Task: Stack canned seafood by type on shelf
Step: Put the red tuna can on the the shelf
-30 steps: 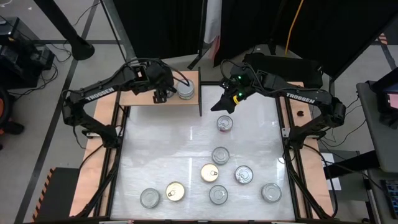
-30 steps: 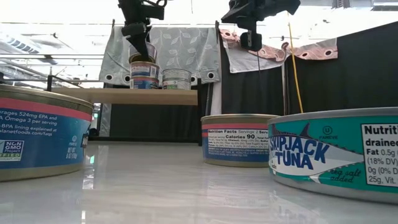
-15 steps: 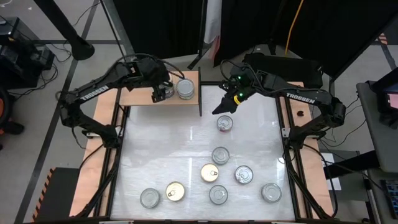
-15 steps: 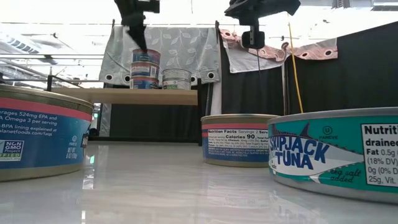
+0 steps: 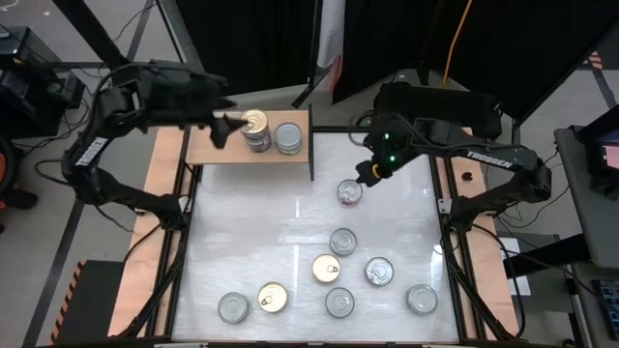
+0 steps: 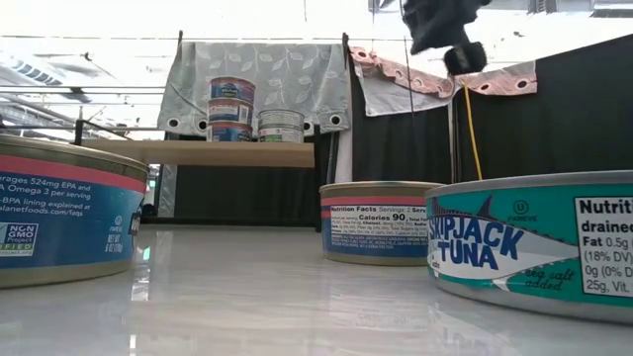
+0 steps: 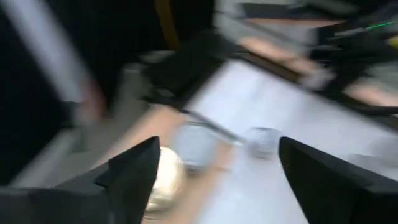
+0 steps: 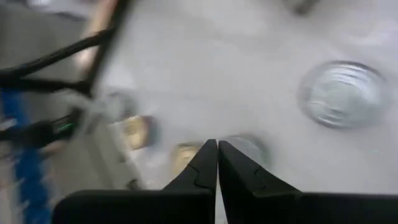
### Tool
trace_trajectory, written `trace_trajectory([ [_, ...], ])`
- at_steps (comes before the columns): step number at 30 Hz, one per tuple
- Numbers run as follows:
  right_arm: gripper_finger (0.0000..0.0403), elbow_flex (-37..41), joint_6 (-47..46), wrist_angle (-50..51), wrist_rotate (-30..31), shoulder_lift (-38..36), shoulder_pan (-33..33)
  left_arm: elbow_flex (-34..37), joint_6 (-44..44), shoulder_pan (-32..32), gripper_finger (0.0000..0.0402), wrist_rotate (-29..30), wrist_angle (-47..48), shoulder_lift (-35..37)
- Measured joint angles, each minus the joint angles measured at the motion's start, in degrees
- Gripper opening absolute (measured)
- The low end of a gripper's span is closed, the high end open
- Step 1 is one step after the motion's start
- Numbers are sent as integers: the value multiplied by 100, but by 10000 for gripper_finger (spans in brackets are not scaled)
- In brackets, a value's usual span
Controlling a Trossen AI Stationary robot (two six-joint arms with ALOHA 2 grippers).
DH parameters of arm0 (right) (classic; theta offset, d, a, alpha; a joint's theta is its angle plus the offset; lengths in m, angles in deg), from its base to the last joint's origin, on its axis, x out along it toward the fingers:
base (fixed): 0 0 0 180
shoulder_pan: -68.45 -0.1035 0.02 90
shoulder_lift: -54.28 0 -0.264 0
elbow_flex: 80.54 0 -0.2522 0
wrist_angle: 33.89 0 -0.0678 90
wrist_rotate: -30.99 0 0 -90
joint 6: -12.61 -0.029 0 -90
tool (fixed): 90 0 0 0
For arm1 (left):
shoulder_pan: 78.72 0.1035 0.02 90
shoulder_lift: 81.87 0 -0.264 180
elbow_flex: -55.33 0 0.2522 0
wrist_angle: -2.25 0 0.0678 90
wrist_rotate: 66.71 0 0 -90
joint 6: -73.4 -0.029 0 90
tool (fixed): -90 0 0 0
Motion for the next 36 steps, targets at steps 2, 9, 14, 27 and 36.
trace_trajectory([
  [2, 6, 0, -269, 258, 836, -10, -237, 0, 317, -263, 282, -458, 22, 64],
  [9, 1, 710, 11, -99, 1405, 486, -345, 2, 1232, -1712, 169, -419, 69, 161],
  [14, 1, 1850, -40, -1079, 1046, 875, -162, 4, 1811, -2719, 113, 103, 83, 142],
  [27, 0, 2960, -487, -2356, 1308, 1027, 40, 10, 2215, -4143, 61, 2355, 82, -124],
  [36, 0, 3051, -424, -2662, 1391, 1189, 138, 11, 1958, -4149, 60, 2421, 106, -403],
])
